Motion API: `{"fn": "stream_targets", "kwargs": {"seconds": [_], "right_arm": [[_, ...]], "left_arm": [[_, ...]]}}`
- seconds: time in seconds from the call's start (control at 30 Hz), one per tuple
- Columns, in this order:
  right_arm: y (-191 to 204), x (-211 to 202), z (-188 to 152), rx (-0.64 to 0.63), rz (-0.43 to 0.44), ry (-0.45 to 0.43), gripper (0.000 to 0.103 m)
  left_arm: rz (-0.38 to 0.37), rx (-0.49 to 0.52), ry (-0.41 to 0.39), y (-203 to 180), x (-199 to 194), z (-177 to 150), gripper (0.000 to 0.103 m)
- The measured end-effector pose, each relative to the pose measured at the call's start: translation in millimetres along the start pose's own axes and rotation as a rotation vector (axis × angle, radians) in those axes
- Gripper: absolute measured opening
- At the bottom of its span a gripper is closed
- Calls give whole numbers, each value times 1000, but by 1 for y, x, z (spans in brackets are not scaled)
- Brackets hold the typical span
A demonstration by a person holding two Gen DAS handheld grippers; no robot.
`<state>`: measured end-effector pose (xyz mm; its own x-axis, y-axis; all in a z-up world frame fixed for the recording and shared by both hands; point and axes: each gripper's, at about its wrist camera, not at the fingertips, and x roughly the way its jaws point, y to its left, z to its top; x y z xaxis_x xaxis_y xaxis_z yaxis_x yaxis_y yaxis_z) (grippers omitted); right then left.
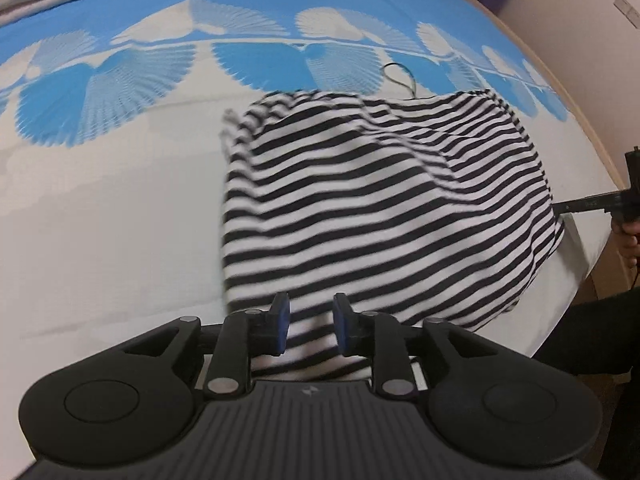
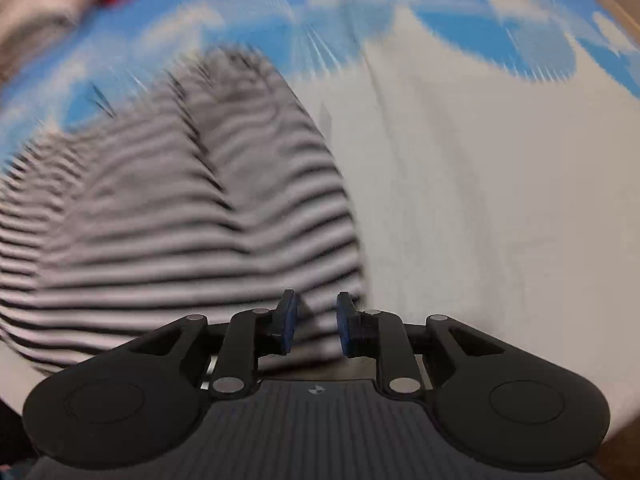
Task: Fold small clothes
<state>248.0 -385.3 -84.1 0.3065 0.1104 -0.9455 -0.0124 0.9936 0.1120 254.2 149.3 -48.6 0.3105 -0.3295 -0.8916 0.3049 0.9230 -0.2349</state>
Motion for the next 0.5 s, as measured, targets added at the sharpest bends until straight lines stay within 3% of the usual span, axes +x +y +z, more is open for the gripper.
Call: {"fn": "stream_targets", "kwargs": {"seconds": [0.13,0.3,0.4,0.5], "right_arm": [[-8,-13,4,45,-9,-88,22],[8,-41,13,50,120,-273,23],[32,-40,18,-18,211,-299,23],[50,-22,30,-50,200,-263,24]], "left_arm": [[-1,23,-25,-15,12,19,30],[-29,17,-21,-37,36,45,30],[-21,24,-5,-46,57,56,30],[37,-4,15,-42,79,65,30]]}}
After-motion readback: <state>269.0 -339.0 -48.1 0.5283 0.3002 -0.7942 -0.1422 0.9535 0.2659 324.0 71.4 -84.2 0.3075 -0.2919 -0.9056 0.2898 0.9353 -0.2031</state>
